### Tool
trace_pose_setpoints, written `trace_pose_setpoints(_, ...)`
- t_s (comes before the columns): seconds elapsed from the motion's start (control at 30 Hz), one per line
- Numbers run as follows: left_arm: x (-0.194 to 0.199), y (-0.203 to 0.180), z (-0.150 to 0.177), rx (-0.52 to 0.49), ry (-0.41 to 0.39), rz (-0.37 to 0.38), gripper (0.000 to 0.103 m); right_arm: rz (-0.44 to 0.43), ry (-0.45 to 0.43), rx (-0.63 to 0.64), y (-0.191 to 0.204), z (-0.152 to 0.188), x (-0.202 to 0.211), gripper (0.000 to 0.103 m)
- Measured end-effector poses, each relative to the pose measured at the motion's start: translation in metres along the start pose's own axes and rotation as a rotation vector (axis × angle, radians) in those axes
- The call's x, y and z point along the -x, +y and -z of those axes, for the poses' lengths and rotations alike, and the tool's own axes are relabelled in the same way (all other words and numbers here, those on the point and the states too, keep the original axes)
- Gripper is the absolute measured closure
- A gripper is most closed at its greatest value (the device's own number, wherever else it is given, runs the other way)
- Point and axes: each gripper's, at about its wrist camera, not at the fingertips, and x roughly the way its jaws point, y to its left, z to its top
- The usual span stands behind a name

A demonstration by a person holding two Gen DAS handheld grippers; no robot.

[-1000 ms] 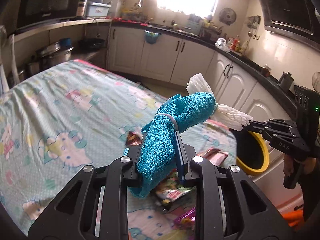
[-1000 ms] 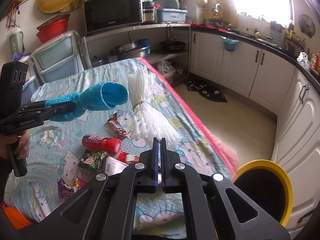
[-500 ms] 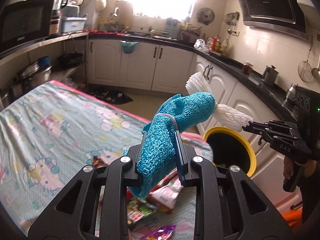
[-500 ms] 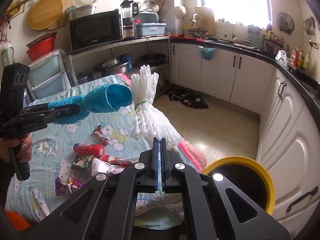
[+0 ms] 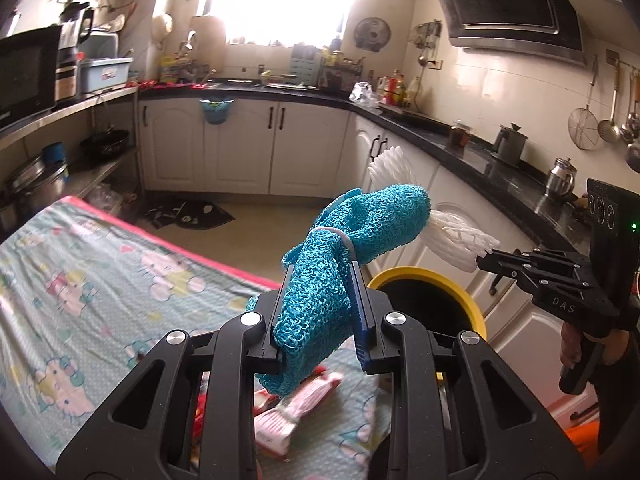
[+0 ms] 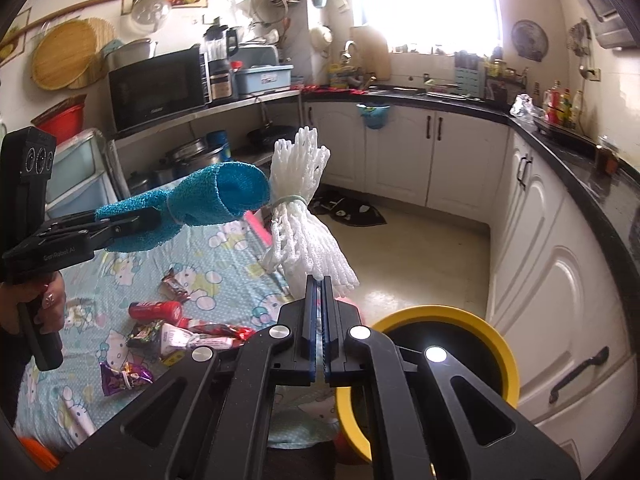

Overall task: Collect trash
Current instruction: 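Carry the scrubber and white mesh bag over the yellow bin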

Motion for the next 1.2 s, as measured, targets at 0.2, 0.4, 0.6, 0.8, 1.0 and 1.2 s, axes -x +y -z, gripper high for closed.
trace_pose_setpoints(0.2, -0.011, -0.025, -0.009, -0.04, -0.006, 0.039, 0.085, 0.039, -0.019, -0.045, -0.018, 0.005, 0.016, 0.101)
trace_pose_setpoints(0.4, -0.023, -0.044, -0.014, -0.079, -0.003, 0.064, 0.085, 0.08, -0.026, -0.084, -0.035, 0.011, 0.029, 0.101)
trace_pose_setpoints(0.6, -0.034, -0.065, -0.017, -0.12, 0.003, 0.092, 0.084, 0.115, -0.035, -0.117, -0.049, 0.019, 0.039, 0.101)
trace_pose_setpoints(0.8, -0.045, -0.082, -0.018, -0.157, 0.014, 0.121, 0.084, 0.151, -0.031, -0.157, -0.066, 0.027, 0.047, 0.101)
trace_pose_setpoints(1.0, -0.057, -0.097, -0.013, -0.183, 0.033, 0.144, 0.084, 0.176, -0.026, -0.178, -0.075, 0.033, 0.052, 0.101)
trace_pose_setpoints(1.2, -0.072, -0.106, -0.007, -0.187, 0.061, 0.167, 0.084, 0.212, -0.01, -0.194, -0.083, 0.041, 0.053, 0.101)
